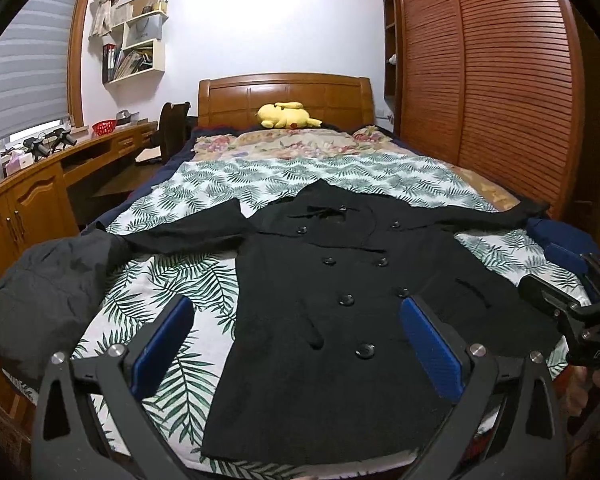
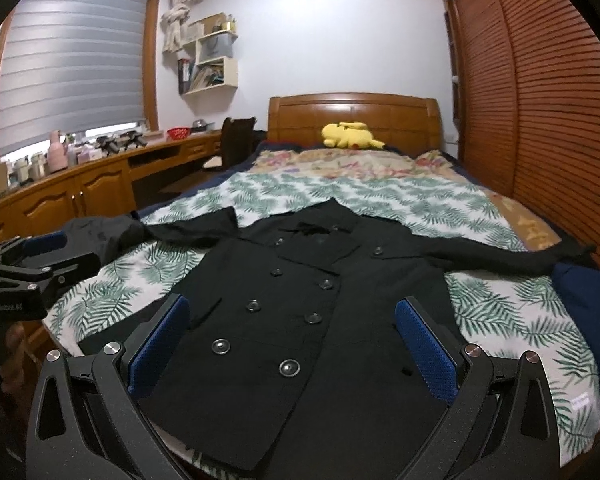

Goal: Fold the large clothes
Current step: 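Move the left gripper to the coat sleeve cuff and close on it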

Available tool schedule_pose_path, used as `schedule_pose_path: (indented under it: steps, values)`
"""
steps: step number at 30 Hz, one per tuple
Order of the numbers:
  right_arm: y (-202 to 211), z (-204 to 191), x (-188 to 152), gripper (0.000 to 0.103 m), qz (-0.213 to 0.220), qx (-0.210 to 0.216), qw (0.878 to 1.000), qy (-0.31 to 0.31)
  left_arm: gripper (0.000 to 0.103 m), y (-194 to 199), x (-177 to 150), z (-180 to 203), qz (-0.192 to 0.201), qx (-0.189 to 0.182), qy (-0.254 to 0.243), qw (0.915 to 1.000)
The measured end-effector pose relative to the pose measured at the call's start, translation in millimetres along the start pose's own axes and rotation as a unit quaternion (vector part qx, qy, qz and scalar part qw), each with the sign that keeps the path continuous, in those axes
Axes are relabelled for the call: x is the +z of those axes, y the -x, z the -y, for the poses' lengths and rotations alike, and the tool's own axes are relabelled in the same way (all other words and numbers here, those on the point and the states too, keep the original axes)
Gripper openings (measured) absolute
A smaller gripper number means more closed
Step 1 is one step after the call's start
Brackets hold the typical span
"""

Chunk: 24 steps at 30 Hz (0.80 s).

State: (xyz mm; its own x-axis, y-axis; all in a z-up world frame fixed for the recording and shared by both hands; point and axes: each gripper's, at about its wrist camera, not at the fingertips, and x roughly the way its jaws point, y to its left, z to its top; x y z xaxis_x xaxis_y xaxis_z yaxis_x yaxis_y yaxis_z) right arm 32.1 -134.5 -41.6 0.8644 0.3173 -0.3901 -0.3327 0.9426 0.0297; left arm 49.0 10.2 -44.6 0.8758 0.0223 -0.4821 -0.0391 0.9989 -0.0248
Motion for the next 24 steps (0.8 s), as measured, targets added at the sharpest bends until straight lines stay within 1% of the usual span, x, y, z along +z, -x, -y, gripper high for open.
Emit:
schedule_pose_path:
  steps: [3,9,17,22,24]
  values:
    - [-14,4,-2,0.103,-0.003,0.003,1.000,0.000,0.103,-16,-1,-7,-0.009,0.004,0.001,1.0000]
    - [-46,9,0,0.103,-0.012,0.023,1.000,-0.007,0.103,-48,-5,-21,-0.028,0.019,0.002,0.9994]
    - [-90,11,19,0.103,-0.007,0.040,0.999,0.001,0.103,-80,-5,-40,-0.049,0.032,0.002,0.9983]
    - [-121,4,34,0.103,-0.008,0.054,0.998,0.014,0.103,-102,0,-58,-0.059,0.054,0.002,0.9968]
    - [-137,0,43,0.103,-0.013,0.062,0.998,0.018,0.103,-112,3,-68,-0.063,0.057,0.006,0.9964]
